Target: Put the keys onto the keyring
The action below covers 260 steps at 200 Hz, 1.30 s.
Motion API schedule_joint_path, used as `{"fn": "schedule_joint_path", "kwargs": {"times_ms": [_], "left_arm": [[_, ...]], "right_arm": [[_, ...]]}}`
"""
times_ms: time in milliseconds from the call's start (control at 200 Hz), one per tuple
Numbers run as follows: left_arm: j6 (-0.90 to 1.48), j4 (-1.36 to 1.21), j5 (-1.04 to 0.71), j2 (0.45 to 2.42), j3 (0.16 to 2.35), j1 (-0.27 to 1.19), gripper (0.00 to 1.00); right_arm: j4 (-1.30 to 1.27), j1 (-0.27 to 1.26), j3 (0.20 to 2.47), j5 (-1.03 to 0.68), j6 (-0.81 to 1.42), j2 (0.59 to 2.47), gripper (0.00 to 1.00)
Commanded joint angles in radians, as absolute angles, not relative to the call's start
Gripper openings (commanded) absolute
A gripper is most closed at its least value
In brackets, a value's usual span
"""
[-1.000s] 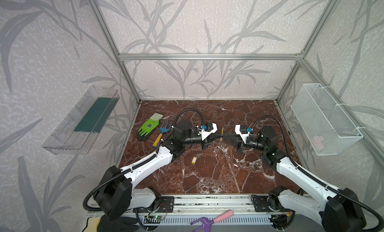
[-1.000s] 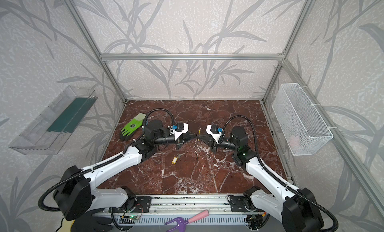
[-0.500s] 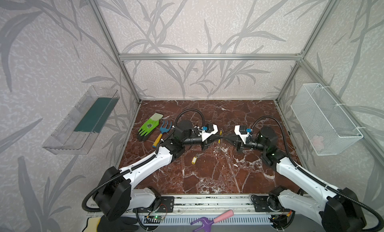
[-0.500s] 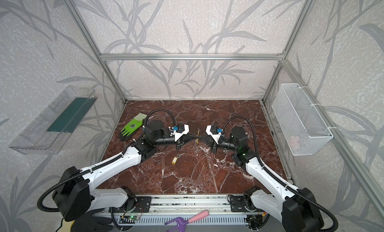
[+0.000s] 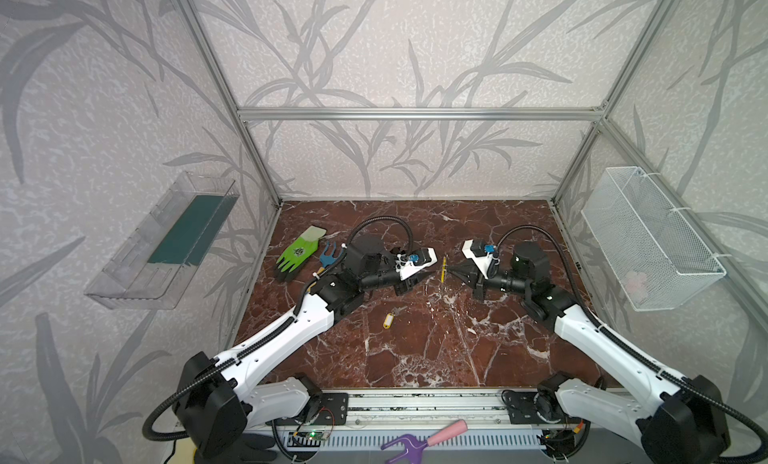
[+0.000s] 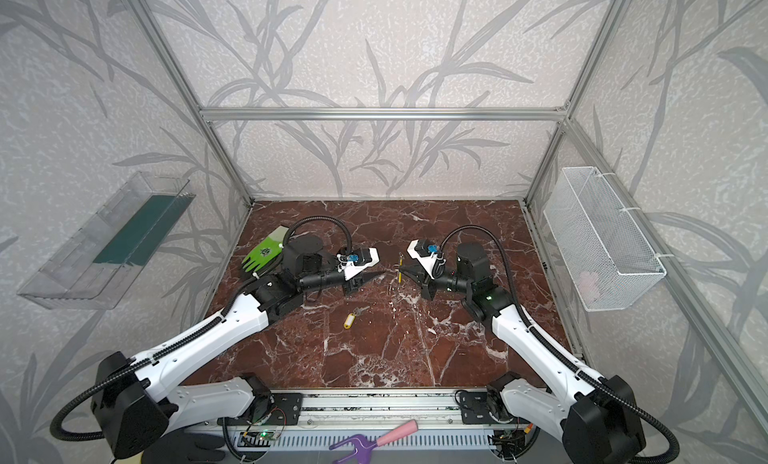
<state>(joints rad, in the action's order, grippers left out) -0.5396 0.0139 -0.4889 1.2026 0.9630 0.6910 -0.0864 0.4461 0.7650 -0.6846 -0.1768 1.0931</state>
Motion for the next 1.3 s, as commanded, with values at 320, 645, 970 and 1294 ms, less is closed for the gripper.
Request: {"fn": "schedule_joint_path", "kwargs": {"times_ms": [320,645,970,1294], "left_arm": [[-0.628,0.03,-0.327,1.286,1.032,0.754,0.37],[-0.624,-0.004,-0.311,1.305,1.035,0.778,0.28],[-0.615,0.012,-0.35,1.317,1.034,0.788,0.27],[-0.611,0.017,-0.354,1.335,1.047,0.79,0.16]], "right_arm": [[0.13,0.492,0.89,-0.611,-0.242,1.119,0.0],[0.134,0.503,0.892,-0.612,-0.239,1.129,0.0],[0.123,0.505,0.894,-0.615,-0.233,1.128,0.0],[0.108,0.508,0.891,-0.627,-0.237,1.121,0.0]]}}
